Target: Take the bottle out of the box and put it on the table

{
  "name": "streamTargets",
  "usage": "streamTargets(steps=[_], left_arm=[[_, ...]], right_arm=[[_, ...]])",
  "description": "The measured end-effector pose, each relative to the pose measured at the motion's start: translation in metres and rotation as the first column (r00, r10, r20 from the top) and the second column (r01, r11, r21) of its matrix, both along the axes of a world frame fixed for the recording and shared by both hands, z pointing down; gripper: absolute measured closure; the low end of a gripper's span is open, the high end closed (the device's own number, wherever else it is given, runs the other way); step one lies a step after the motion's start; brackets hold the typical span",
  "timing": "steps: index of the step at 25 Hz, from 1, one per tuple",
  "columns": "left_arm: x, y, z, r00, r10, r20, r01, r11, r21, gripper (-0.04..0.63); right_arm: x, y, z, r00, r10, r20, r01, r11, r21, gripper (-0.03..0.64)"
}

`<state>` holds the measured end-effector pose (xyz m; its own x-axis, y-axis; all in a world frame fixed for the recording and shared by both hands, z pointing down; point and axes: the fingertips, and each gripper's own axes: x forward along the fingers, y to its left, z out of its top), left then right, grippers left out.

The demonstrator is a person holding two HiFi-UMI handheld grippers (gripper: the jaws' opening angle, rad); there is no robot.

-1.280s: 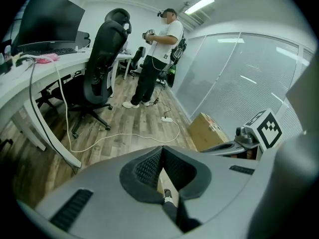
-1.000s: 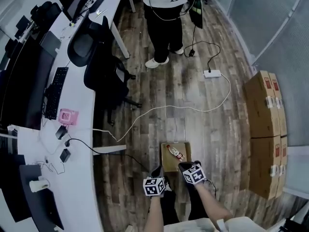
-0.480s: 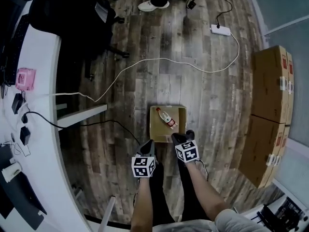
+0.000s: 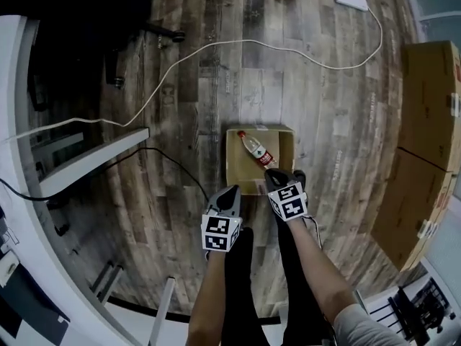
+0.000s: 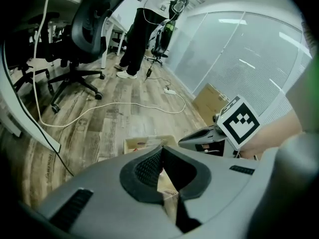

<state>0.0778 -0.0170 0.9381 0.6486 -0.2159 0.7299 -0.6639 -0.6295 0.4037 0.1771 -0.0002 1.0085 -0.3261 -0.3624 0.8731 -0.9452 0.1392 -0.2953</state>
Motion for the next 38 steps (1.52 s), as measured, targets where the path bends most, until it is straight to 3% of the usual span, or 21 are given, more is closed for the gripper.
streamTargets(steps=[5, 10, 14, 19, 24, 34, 38], left_arm=[[-0.001, 0.002, 0.05, 1.0, 0.024, 0.015, -0.024, 1.0, 0.009, 0.581], [0.003, -0.003, 0.093, 0.993, 0.12, 0.019, -0.121, 0.992, 0.044, 0.581], [0.0, -0.004, 0.122, 0.997, 0.081, 0.012, -0.082, 0.995, 0.053, 0.581], [0.009, 0.001, 0.142, 0.993, 0.117, -0.016, -0.116, 0.991, 0.064, 0.581], [0.006, -0.005, 0.164, 0.996, 0.087, -0.037, -0.084, 0.994, 0.066, 0.581], [-0.008, -0.016, 0.203, 0.997, 0.06, -0.041, -0.057, 0.996, 0.063, 0.581], [-0.008, -0.015, 0.212, 0.998, 0.05, -0.042, -0.048, 0.998, 0.048, 0.581]], right_arm=[[-0.001, 0.002, 0.062, 0.999, -0.034, -0.02, 0.034, 0.999, 0.004, 0.572], [-0.009, 0.0, 0.119, 0.996, -0.088, -0.021, 0.088, 0.996, 0.006, 0.557], [-0.018, -0.006, 0.155, 0.992, -0.124, -0.029, 0.124, 0.992, 0.009, 0.513], [-0.017, -0.017, 0.198, 0.984, -0.158, -0.079, 0.159, 0.987, 0.001, 0.426], [-0.019, -0.026, 0.237, 0.971, -0.211, -0.115, 0.207, 0.977, -0.043, 0.341], [-0.017, -0.033, 0.297, 0.917, -0.335, -0.218, 0.306, 0.939, -0.153, 0.324], [-0.023, -0.031, 0.308, 0.909, -0.377, -0.176, 0.345, 0.92, -0.188, 0.313]])
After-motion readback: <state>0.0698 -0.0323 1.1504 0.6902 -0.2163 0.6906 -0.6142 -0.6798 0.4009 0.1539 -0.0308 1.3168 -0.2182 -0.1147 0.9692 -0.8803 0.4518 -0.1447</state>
